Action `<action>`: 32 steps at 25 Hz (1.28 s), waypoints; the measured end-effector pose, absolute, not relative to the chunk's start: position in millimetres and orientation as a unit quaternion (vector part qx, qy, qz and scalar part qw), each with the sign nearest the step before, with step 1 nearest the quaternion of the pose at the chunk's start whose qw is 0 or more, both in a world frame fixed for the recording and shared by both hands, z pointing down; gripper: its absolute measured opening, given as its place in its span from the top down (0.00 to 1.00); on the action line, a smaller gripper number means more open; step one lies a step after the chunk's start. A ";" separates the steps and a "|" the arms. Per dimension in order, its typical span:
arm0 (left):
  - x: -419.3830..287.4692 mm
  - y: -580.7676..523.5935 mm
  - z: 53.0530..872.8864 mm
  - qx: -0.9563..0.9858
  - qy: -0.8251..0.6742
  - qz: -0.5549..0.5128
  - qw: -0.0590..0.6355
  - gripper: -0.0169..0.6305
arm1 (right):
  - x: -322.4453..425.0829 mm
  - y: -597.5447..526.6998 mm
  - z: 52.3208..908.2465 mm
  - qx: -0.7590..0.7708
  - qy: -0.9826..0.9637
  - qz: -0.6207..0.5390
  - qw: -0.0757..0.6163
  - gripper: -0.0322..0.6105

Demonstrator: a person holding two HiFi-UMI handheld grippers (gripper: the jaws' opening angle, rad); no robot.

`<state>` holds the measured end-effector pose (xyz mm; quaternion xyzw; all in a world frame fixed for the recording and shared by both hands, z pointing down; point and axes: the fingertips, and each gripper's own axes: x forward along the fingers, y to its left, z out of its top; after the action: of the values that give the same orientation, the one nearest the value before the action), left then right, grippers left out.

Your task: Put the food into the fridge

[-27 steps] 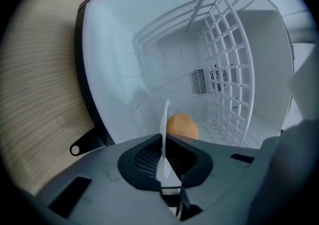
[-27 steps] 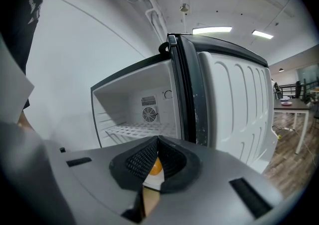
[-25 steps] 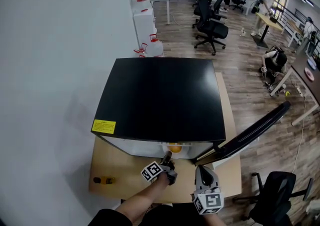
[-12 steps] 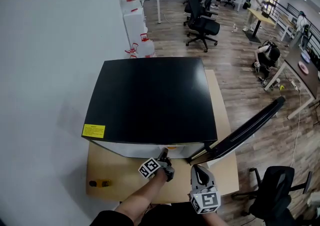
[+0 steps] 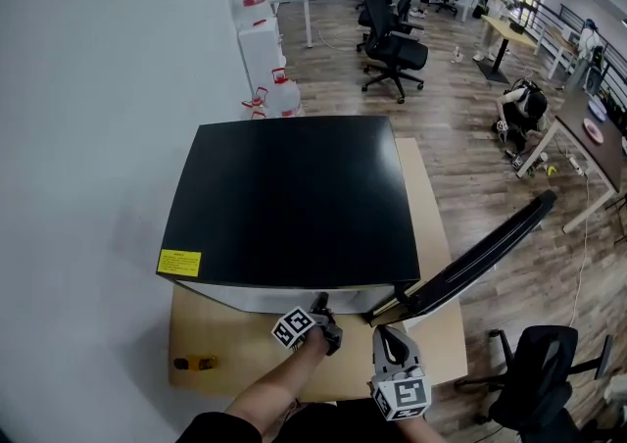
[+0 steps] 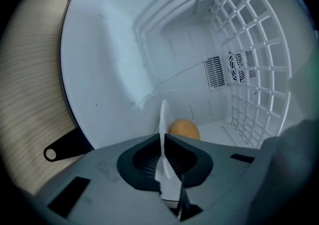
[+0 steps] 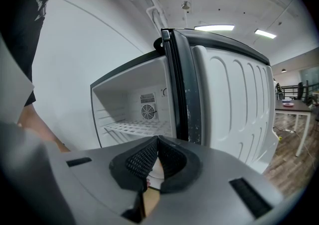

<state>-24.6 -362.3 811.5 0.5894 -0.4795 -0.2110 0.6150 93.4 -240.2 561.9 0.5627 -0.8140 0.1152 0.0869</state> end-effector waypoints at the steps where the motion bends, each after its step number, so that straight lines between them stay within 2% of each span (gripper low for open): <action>1: -24.0 -363.3 811.9 0.588 -0.483 -0.206 0.616 0.94 | 92.8 -240.4 562.6 0.561 -0.815 0.115 0.088 0.86; 6: -20.9 -371.1 809.8 0.595 -0.487 -0.190 0.611 0.94 | 87.2 -240.1 564.8 0.548 -0.824 0.115 0.087 0.86; 14: -23.0 -377.3 808.6 0.627 -0.517 -0.107 0.573 0.93 | 87.6 -238.5 568.7 0.547 -0.824 0.119 0.086 0.86; 17: -20.0 -380.8 804.0 0.642 -0.516 -0.094 0.559 0.81 | 92.7 -237.1 572.1 0.555 -0.817 0.136 0.076 0.86; 20: -21.7 -382.5 801.2 0.654 -0.529 -0.074 0.536 0.74 | 95.8 -234.0 572.3 0.562 -0.812 0.145 0.058 0.86; 26: -25.3 -384.7 799.8 0.679 -0.550 -0.006 0.486 0.72 | 94.0 -234.6 577.1 0.567 -0.808 0.146 0.071 0.86; 32: -35.1 -381.6 800.0 0.676 -0.571 0.027 0.464 0.64 | 91.4 -234.2 576.7 0.566 -0.809 0.149 0.064 0.86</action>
<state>-35.1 -381.6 800.0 0.6765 -0.5711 0.0274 0.4642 91.4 -234.2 576.7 0.5657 -0.8086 0.1486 0.0638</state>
